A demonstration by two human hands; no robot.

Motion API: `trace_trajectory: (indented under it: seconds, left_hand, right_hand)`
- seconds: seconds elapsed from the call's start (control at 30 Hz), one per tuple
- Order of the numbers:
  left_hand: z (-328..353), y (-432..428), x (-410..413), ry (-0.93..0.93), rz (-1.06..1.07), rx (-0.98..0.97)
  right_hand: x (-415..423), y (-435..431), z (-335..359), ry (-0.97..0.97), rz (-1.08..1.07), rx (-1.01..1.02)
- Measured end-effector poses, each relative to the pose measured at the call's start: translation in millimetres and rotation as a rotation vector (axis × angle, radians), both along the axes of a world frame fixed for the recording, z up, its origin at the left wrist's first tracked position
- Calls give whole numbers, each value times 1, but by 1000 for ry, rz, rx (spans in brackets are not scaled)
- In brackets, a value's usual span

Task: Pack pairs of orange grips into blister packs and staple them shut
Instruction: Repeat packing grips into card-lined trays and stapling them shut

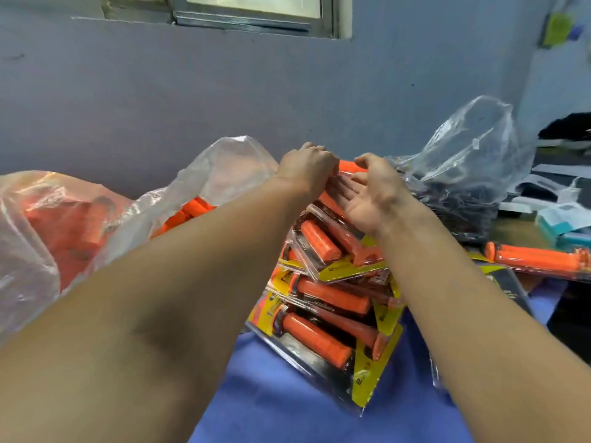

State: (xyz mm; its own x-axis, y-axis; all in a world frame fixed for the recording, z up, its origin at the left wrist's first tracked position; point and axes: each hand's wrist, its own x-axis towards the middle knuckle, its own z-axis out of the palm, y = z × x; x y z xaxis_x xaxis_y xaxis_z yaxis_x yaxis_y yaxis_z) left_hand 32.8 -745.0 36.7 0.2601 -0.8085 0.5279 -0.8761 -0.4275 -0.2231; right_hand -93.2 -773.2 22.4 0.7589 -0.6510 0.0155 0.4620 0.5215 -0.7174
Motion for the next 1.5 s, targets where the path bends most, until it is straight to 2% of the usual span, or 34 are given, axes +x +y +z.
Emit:
trace_trajectory:
  seconds: [0.17, 0.43, 0.63, 0.73, 0.83, 0.93, 1.1, 1.23, 1.33, 1.5]
  left_hand:
    - [-5, 2, -9, -50, 47, 70]
    - [-2, 14, -47, -15, 38, 148]
    - [-13, 52, -70, -156, -92, 151]
    - [-25, 88, -76, -229, -154, 154]
    - [-31, 137, -82, -203, -215, 134]
    - [-30, 195, -85, -192, -278, 73]
    - [-35, 302, -86, -203, -254, -45]
    - [-52, 391, -87, -178, -149, 42]
    - [-70, 457, -86, -108, -39, 99]
    - [-102, 548, -84, -6, 102, 190]
  right_hand:
    - [-3, -7, -8, 113, -43, -24]
    - [-11, -9, -8, 130, -149, -45]
    - [-3, 11, -10, 153, -105, -124]
    - [0, 38, -18, 99, -119, -99]
    - [1, 77, -25, 84, -201, -156]
    - [-1, 126, -25, 84, -301, -299]
    - [-13, 232, -25, -3, -536, -545]
    - [-8, 326, -39, -71, -338, -718]
    - [1, 386, -63, -62, -182, -876]
    - [12, 455, -106, -31, 56, -1022]
